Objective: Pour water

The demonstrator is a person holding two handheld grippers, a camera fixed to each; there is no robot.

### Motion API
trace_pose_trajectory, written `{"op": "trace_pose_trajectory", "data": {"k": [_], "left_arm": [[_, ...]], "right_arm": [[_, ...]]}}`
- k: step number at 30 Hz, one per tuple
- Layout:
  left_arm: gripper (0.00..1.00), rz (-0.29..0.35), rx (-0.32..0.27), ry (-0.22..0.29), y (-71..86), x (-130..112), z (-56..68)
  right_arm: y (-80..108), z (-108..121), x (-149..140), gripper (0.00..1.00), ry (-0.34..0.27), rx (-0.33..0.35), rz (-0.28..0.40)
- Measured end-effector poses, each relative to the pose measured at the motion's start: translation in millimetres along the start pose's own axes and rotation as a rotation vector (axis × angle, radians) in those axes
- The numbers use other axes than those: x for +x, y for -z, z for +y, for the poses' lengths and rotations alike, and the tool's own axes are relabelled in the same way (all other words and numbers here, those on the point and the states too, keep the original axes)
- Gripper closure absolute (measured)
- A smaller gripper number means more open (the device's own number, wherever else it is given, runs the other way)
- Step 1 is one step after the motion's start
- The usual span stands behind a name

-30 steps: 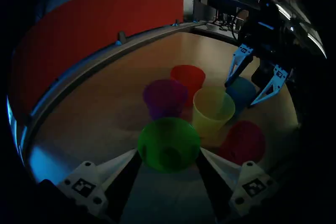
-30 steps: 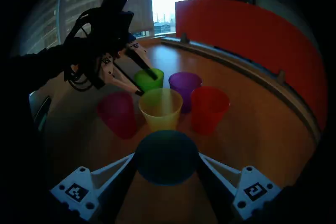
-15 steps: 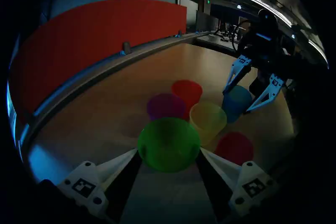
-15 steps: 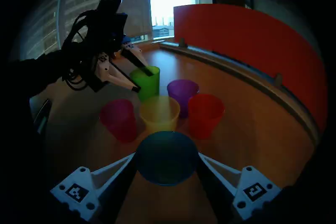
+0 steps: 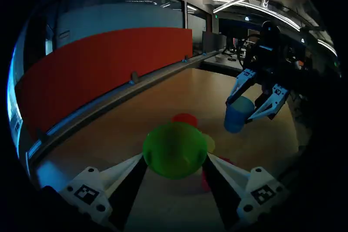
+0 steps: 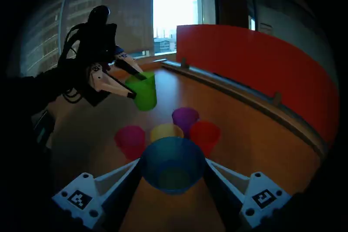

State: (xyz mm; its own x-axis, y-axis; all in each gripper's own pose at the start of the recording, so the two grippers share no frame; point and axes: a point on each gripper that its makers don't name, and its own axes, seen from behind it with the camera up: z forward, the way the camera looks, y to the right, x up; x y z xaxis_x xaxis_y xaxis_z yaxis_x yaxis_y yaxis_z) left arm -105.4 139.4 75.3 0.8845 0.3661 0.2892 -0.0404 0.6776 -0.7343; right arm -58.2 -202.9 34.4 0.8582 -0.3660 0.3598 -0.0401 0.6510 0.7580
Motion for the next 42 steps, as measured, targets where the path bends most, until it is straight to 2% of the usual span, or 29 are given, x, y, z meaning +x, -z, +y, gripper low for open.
{"op": "trace_pose_trajectory", "data": {"k": [10,17,26,32,42], "left_arm": [[0.15,0.104,0.037,-0.011,27.5,35,10.9],[0.15,0.161,0.041,0.000,40.7,49,18.8],[0.15,0.210,0.040,0.018,50.1,58,24.8],[0.14,0.235,0.028,0.049,52.4,61,27.3],[0.14,0.284,0.023,0.068,57.0,66,29.7]], "right_arm": [[27.4,-5,32,0.08,0.003,-0.030,0.087],[37.3,-8,46,0.08,0.005,-0.040,0.141],[43.7,-7,67,0.08,0.012,-0.056,0.231],[47.3,-8,80,0.07,0.022,-0.052,0.287],[50.0,-7,99,0.08,0.040,-0.064,0.366]]}}
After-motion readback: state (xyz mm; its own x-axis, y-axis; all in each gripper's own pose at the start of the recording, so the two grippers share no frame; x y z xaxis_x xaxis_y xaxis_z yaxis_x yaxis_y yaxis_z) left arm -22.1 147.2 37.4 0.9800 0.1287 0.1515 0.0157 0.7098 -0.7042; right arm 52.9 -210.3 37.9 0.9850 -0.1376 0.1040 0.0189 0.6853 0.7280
